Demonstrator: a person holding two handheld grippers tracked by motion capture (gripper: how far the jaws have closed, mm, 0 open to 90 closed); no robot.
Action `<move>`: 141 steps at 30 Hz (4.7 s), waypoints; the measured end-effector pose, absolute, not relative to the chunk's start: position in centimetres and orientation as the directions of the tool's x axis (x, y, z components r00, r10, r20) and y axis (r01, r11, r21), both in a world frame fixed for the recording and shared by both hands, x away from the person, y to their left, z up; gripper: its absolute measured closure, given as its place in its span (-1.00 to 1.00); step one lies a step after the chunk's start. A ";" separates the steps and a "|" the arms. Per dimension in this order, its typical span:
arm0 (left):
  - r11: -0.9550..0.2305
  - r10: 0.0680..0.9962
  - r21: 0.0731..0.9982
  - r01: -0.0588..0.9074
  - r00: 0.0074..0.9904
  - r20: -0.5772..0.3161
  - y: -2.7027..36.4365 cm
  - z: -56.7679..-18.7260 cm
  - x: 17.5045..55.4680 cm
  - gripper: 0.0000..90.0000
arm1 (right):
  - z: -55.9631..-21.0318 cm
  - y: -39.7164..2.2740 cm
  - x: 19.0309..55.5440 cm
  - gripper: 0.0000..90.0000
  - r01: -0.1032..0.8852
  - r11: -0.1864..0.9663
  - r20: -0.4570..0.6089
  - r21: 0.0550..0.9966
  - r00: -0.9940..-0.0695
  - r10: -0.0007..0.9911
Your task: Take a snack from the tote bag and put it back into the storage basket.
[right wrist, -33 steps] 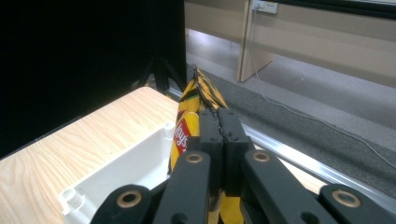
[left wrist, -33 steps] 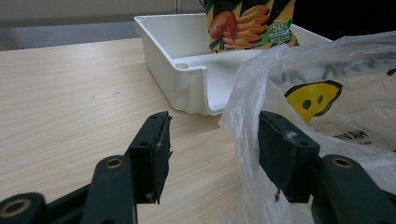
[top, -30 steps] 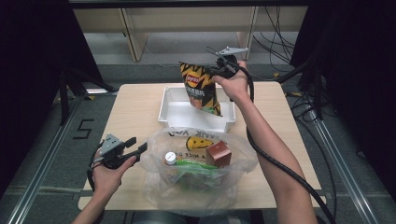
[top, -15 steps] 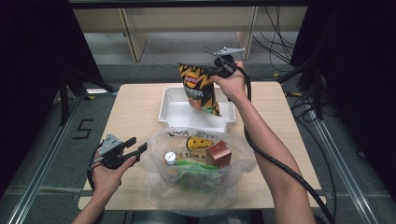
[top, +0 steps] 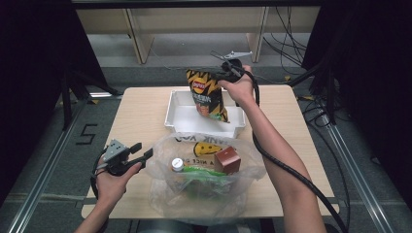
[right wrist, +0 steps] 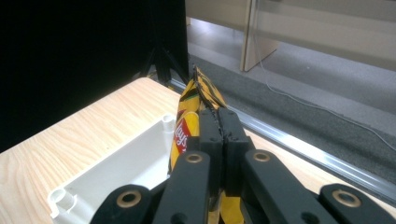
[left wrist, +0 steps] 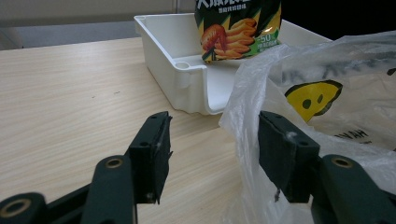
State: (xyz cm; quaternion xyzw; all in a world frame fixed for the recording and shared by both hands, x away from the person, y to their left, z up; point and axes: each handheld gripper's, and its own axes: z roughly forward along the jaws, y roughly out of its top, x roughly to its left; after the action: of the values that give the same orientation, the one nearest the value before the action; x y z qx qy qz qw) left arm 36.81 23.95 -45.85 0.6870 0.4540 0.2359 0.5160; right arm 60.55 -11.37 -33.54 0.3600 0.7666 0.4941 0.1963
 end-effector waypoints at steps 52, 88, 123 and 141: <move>-0.061 0.867 0.922 0.383 0.478 -0.142 24.0 -45.8 36.8 -0.01 | -34.5 -13.2 62.7 0.79 0.356 0.382 -0.095 0.853 -0.613 0.784; -0.060 0.869 0.923 0.379 0.476 -0.139 24.0 -45.7 36.6 -0.01 | -32.9 -14.0 60.2 0.14 0.391 0.268 -0.030 0.880 -0.519 0.855; -0.056 0.871 0.925 0.376 0.471 -0.138 24.1 -45.6 36.5 -0.01 | -36.4 -14.6 57.0 1.00 0.512 0.330 0.059 0.793 -0.603 0.795; -0.048 0.871 0.925 0.376 0.470 -0.145 24.3 -45.7 36.6 -0.01 | -39.2 -12.5 58.5 1.00 0.574 0.338 0.081 0.746 -0.581 0.810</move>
State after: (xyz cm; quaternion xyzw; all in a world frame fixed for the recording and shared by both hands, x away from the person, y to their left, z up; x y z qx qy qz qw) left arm 36.60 24.29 -45.65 0.6834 0.4559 0.2390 0.5176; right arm 58.51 -12.54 -39.15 0.4309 0.8031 0.3815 0.1545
